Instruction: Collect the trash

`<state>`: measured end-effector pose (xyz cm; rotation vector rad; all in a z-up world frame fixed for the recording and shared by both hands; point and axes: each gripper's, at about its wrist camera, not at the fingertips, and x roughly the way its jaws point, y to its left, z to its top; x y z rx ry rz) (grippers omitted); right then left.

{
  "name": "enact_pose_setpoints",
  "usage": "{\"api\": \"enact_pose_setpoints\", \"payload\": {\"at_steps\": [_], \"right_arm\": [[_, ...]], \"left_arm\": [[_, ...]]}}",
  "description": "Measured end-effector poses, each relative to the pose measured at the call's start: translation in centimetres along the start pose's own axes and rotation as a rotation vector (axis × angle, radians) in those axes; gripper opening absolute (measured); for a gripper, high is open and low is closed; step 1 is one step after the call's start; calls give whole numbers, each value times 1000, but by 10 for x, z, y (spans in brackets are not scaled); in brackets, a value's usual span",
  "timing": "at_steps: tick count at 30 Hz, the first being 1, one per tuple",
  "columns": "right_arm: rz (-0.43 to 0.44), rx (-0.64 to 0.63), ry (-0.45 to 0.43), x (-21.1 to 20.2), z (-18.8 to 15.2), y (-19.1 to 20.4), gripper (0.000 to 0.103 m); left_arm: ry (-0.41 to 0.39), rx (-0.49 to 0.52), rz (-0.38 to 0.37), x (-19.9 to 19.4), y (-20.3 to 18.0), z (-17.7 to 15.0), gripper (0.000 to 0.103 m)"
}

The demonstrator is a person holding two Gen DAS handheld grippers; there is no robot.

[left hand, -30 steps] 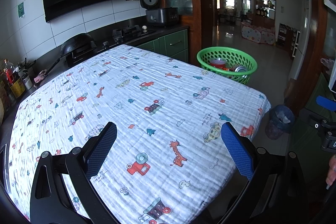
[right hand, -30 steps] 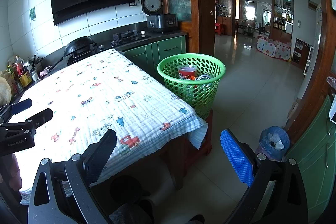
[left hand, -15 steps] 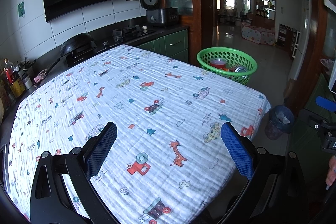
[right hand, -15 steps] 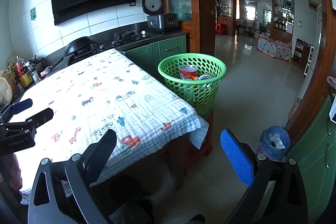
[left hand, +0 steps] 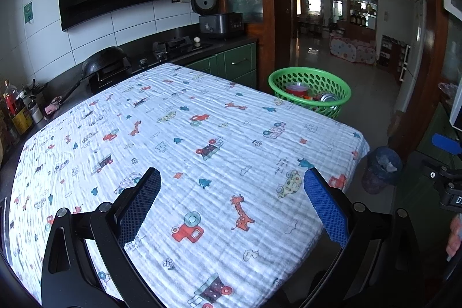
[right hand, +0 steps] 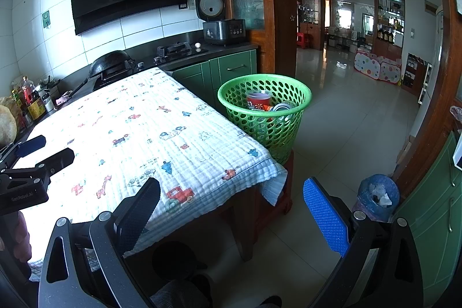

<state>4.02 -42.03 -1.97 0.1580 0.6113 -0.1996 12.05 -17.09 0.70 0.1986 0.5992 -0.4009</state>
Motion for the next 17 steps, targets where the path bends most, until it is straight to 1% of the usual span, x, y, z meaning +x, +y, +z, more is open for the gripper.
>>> {"api": "enact_pose_setpoints", "payload": {"at_steps": [7,17], "right_arm": [[4,-5,-4,0,1,1,96],[16,-11,-38,-6,3,4,96]], "left_arm": [[-1,-1,6,-1,1,1,98],[-45,4,18,-10,1,2,98]]}}
